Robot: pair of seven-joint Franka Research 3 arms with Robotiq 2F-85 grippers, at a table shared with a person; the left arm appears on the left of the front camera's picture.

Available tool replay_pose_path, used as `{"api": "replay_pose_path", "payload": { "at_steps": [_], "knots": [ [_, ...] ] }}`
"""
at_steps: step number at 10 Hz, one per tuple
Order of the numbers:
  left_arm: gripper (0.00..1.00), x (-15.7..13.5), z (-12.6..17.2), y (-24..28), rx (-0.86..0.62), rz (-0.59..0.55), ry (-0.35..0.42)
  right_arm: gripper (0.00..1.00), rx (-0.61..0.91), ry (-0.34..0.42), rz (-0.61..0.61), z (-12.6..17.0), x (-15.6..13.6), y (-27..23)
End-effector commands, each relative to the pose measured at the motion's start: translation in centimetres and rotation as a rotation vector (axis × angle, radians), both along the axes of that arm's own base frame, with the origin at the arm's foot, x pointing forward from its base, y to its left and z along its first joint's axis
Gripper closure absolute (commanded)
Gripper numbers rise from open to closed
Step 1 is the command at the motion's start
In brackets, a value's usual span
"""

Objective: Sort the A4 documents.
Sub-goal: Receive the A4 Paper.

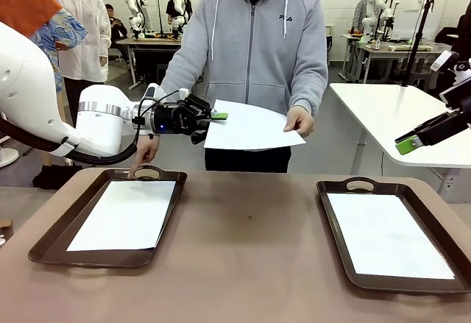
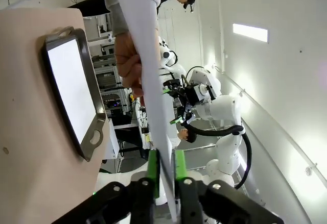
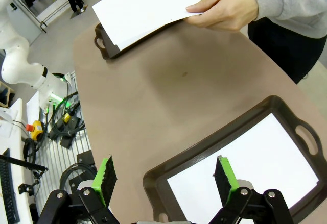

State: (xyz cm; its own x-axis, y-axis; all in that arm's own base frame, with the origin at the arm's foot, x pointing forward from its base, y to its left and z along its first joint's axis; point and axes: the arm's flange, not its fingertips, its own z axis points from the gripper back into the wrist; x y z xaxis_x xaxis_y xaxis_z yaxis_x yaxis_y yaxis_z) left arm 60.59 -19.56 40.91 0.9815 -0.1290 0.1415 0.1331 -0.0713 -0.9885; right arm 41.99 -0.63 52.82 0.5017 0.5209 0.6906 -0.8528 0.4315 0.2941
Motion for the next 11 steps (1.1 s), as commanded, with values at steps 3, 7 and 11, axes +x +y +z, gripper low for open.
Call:
{"api": "replay_pose_path", "payload": {
  "at_steps": [3,7,11],
  "knots": [
    [1.00,0.18,0.04,-0.25,-0.011,-0.019,0.001,0.00,0.004,-0.001,0.003,0.02,-0.03,0.06],
    [1.00,-0.55,0.20,-0.22,-0.007,-0.048,-0.016,0.00,0.004,-0.001,0.003,0.02,-0.03,0.06],
    [1.00,-0.14,-0.04,-0.17,-0.008,-0.012,0.003,0.00,0.004,-0.001,0.003,0.02,-0.03,0.06]
  ]
}}
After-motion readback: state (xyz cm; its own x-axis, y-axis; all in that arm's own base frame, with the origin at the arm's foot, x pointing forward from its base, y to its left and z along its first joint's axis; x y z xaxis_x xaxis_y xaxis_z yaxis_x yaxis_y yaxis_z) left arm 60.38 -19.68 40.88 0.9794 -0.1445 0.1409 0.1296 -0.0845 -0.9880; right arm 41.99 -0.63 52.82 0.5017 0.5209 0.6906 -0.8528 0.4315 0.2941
